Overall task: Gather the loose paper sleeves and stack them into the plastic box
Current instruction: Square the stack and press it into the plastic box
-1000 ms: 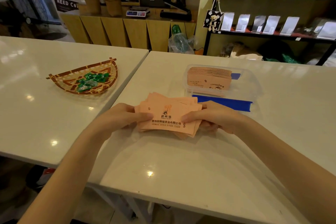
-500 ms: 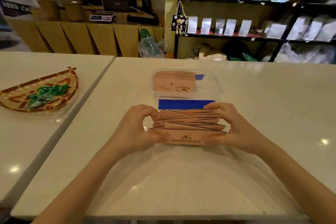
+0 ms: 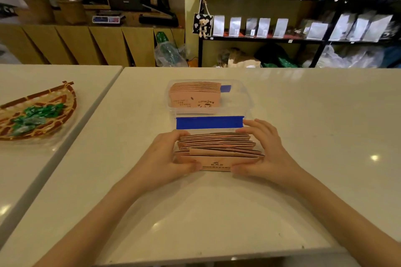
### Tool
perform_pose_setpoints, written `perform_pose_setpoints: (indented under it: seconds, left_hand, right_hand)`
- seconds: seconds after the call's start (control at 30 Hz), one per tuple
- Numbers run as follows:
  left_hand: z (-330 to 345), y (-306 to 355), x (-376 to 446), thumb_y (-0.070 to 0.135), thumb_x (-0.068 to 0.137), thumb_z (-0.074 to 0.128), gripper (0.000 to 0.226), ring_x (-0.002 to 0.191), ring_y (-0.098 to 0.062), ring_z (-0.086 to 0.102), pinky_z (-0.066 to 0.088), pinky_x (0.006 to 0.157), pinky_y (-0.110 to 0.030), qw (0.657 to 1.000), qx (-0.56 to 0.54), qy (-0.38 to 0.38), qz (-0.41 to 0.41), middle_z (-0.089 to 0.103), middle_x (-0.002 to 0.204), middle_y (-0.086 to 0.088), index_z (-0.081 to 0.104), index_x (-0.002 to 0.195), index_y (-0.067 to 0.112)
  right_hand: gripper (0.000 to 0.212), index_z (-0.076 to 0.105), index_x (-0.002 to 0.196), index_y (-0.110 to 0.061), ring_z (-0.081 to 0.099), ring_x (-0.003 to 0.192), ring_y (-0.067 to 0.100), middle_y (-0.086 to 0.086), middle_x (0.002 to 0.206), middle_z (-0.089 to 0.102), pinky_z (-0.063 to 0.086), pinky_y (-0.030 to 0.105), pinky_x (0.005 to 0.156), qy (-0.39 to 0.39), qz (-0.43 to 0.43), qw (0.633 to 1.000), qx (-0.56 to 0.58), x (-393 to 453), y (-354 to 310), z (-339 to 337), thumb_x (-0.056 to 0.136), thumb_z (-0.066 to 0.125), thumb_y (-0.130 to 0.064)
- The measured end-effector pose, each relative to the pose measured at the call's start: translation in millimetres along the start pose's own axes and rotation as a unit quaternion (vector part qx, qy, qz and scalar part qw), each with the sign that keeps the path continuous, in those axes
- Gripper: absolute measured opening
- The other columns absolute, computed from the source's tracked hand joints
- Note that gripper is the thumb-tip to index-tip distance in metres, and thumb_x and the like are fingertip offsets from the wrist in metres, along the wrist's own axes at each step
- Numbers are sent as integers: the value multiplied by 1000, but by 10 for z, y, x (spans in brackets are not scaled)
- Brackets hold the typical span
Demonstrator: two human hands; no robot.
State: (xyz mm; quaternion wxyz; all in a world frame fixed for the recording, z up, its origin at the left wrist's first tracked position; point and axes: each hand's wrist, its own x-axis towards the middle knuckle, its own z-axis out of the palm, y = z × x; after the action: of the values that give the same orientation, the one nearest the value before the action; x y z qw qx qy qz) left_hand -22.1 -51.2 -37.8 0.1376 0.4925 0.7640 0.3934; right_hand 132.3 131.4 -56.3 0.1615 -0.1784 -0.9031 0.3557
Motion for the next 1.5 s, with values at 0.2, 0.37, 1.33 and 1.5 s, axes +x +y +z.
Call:
perform_pose_setpoints:
  seconds: [0.2, 0.37, 1.33, 1.5]
  left_hand:
    - [47, -32, -16, 41, 63, 75, 80, 113, -5, 37, 36, 98, -25, 996, 45, -18, -78, 36, 116, 15, 32, 130, 30]
    - [82, 21, -17, 40, 64, 75, 78, 113, -8, 37, 33, 93, -22, 997, 37, -20, -72, 36, 114, 12, 33, 129, 27]
    - [33, -129, 82, 57, 62, 66, 57, 114, 11, 28, 38, 79, -10, 999, 29, -28, -5, 42, 109, 29, 44, 111, 36]
    - [15, -92, 99, 68, 53, 51, 62, 110, 21, 24, 35, 79, -1, 997, 65, -20, 20, 33, 103, 40, 41, 106, 37]
  right_hand:
    - [93, 34, 120, -45, 1, 133, -4, -19, 144, 21, 3, 27, 112, 14, -3, 997, -72, 2, -8, 69, 38, 69, -69]
    - [99, 37, 121, -37, 4, 137, 4, -13, 143, 26, 0, 22, 108, 49, 13, 995, -91, 23, -74, 170, 34, 65, -74]
    - [69, 51, 114, -40, -2, 133, 0, -16, 147, 23, 1, 29, 109, -42, -49, 987, -144, 158, -92, -145, 54, 54, -74]
    - [61, 57, 111, -30, -4, 130, -3, -13, 148, 22, 1, 27, 107, -56, -78, 984, -147, 210, -133, -147, 60, 65, -62]
